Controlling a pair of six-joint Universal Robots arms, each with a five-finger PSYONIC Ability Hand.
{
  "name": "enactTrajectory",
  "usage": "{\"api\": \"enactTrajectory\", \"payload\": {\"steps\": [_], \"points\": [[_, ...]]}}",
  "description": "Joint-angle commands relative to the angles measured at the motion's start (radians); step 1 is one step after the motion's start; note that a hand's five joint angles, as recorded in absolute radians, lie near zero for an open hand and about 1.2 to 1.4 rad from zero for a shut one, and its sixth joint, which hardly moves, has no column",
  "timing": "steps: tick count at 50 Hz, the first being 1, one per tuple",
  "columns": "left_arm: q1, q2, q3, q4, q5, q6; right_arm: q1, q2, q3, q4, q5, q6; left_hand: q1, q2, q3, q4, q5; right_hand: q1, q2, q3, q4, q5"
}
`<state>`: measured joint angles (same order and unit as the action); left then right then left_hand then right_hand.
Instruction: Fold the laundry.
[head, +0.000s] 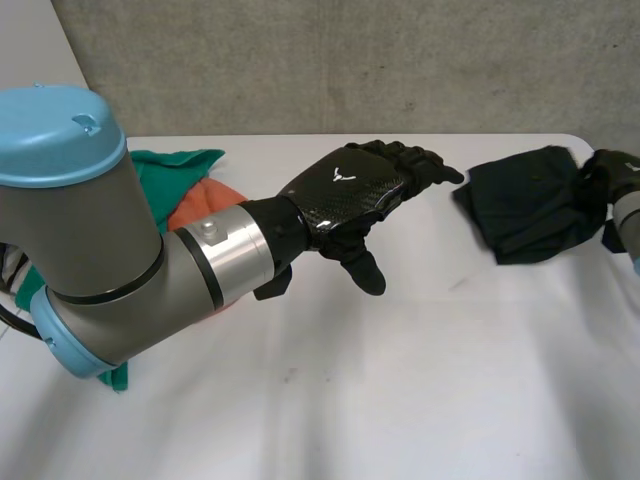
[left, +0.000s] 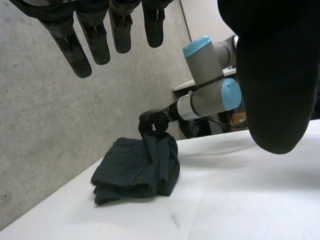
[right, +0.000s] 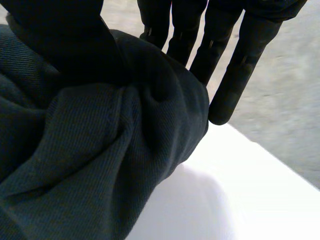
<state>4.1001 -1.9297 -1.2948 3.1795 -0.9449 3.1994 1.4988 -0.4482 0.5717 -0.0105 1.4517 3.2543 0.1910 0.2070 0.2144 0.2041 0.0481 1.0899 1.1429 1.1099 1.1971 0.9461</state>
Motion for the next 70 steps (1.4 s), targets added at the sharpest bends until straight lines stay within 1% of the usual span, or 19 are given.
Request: {"api": "enactTrajectory", "payload": {"steps": [1,12,13,14,17,23,30,35,41,43,44,47,51,54,56,60,61,63,70], "points": [[-0.006,-0.002,0.017,0.000,0.000,-0.001,-0.065,0.178,-0.314,0.066,0.012,-0.025,0.025,0.009,0.002,0.012,-0.006,0.306,0.253,0.286,0.199,0.276],[-0.020,-0.003,0.031,0.002,0.000,-0.003,-0.115,0.209,-0.371,0.069,0.009,-0.056,0.025,0.009,0.002,0.012,-0.006,0.306,0.253,0.286,0.199,0.276],[-0.021,-0.003,0.032,0.000,0.000,-0.003,-0.115,0.209,-0.366,0.069,0.009,-0.057,0.025,0.009,0.002,0.012,-0.006,-0.027,-0.080,-0.047,-0.134,-0.058],[-0.021,-0.003,0.032,0.002,-0.002,-0.003,-0.115,0.209,-0.354,0.070,0.016,-0.068,0.025,0.009,0.002,0.012,-0.006,-0.915,-0.968,-0.935,-1.023,-0.946],[-0.021,-0.003,0.034,0.002,-0.002,-0.006,-0.115,0.203,-0.332,0.070,0.030,-0.111,0.025,0.009,0.002,0.012,-0.006,-0.915,-0.968,-0.935,-1.023,-0.946],[-0.021,-0.002,0.032,0.000,-0.002,-0.012,-0.115,0.083,-0.184,0.050,0.148,-0.286,0.025,0.009,0.002,0.012,-0.006,-0.915,-0.968,-0.935,-1.023,-0.946],[-0.017,0.021,0.029,0.000,-0.023,-0.012,-0.106,-0.212,0.228,-0.231,0.131,-0.481,0.031,0.015,0.008,0.018,0.000,-0.915,-0.968,-0.935,-1.023,-0.946],[0.014,0.046,0.026,0.000,-0.130,-0.009,-0.095,-0.458,0.592,-0.458,-0.023,-0.638,0.064,0.048,0.040,0.050,0.032,-0.915,-0.968,-0.935,-1.023,-0.946],[0.186,0.061,0.025,0.026,-0.362,0.029,-0.006,-0.628,0.882,-0.482,-0.237,-0.763,0.037,0.021,0.014,0.024,0.006,-0.915,-0.968,-0.935,-1.023,-0.946],[0.236,0.049,0.019,0.033,-0.394,0.069,0.026,-0.690,0.988,-0.465,-0.295,-0.809,0.031,0.015,0.008,0.018,0.000,-0.915,-0.968,-0.935,-1.023,-0.946],[0.291,0.008,0.014,0.042,-0.409,0.147,0.034,-0.713,1.019,-0.456,-0.306,-0.823,0.028,0.012,0.005,0.015,-0.003,-0.915,-0.968,-0.935,-1.023,-0.946],[0.348,-0.058,0.012,0.054,-0.410,0.262,0.055,-0.800,1.134,-0.419,-0.323,-0.883,0.028,0.012,0.005,0.015,-0.003,-0.915,-0.968,-0.935,-1.023,-0.946],[0.471,-0.196,0.031,0.088,-0.416,0.544,0.086,-0.843,1.235,-0.402,-0.323,-0.929,0.022,0.006,-0.001,0.009,-0.009,-0.915,-0.968,-0.935,-1.023,-0.946],[0.540,-0.264,0.049,0.144,-0.419,0.620,0.110,-0.856,1.295,-0.401,-0.323,-0.936,0.031,0.015,0.008,0.018,0.000,-0.915,-0.968,-0.935,-1.023,-0.946],[0.560,-0.288,0.055,0.180,-0.417,0.614,0.119,-0.863,1.327,-0.401,-0.324,-0.933,0.046,0.030,0.023,0.033,0.014,-0.915,-0.968,-0.935,-1.023,-0.946],[0.580,-0.319,0.065,0.249,-0.416,0.583,0.121,-0.860,1.352,-0.401,-0.329,-0.930,0.347,0.332,0.324,0.334,0.316,-0.915,-0.968,-0.935,-1.023,-0.946],[0.586,-0.321,0.066,0.264,-0.416,0.571,0.121,-0.860,1.353,-0.401,-0.329,-0.930,0.715,0.699,0.691,0.701,0.683,-0.915,-0.968,-0.935,-1.023,-0.946],[0.586,-0.319,0.066,0.272,-0.414,0.550,0.120,-0.857,1.355,-0.401,-0.326,-0.930,1.202,1.186,1.179,1.189,1.171,-0.915,-0.968,-0.935,-1.023,-0.946],[0.525,-0.233,0.068,0.275,-0.417,0.447,0.110,-0.868,1.346,-0.405,-0.310,-0.927,1.205,1.189,1.182,1.192,1.174,-0.915,-0.968,-0.935,-1.023,-0.946]]}}
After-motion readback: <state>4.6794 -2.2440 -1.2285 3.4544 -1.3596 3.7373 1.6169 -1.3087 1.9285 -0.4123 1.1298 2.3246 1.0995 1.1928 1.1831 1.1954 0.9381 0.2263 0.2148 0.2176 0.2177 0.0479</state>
